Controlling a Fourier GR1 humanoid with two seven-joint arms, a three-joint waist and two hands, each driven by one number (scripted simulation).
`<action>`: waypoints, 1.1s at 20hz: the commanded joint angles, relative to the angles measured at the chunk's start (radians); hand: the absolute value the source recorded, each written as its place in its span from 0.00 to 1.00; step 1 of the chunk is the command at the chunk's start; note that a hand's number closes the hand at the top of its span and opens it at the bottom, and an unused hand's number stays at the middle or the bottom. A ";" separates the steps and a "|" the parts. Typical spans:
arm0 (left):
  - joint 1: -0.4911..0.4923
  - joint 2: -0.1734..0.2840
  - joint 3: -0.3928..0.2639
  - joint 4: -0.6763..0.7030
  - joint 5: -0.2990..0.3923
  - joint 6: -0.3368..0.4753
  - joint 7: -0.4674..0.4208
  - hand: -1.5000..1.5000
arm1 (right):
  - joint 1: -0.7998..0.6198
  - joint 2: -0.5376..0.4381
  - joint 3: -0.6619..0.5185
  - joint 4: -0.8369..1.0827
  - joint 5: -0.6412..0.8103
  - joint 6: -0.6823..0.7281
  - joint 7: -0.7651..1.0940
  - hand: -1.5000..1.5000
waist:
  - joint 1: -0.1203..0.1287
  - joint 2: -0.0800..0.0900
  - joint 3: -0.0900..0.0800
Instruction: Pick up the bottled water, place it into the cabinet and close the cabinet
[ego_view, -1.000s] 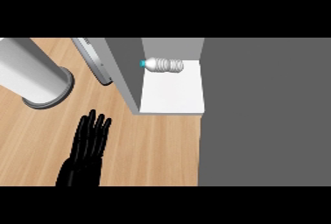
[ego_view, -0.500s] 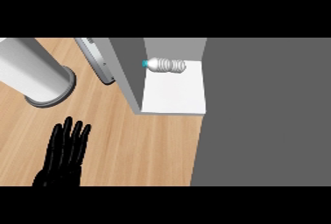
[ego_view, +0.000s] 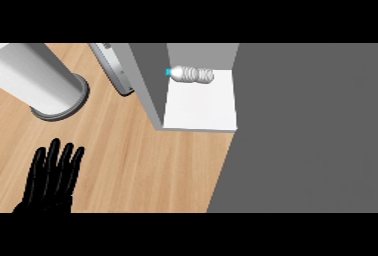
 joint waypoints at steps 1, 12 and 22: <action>0.049 0.035 0.037 0.002 0.026 -0.051 -0.020 0.00 | -0.113 0.095 0.178 0.018 0.143 -0.132 0.072 1.00 | 0.006 -0.002 -0.002; 0.081 0.062 0.063 -0.014 0.051 -0.115 -0.036 0.00 | -0.299 0.092 0.140 0.093 0.097 -0.185 0.140 1.00 | 0.024 0.010 -0.003; 0.096 0.068 0.081 -0.011 0.061 -0.140 -0.049 0.00 | -0.317 0.091 0.101 0.123 0.042 -0.174 0.122 1.00 | 0.046 0.023 -0.004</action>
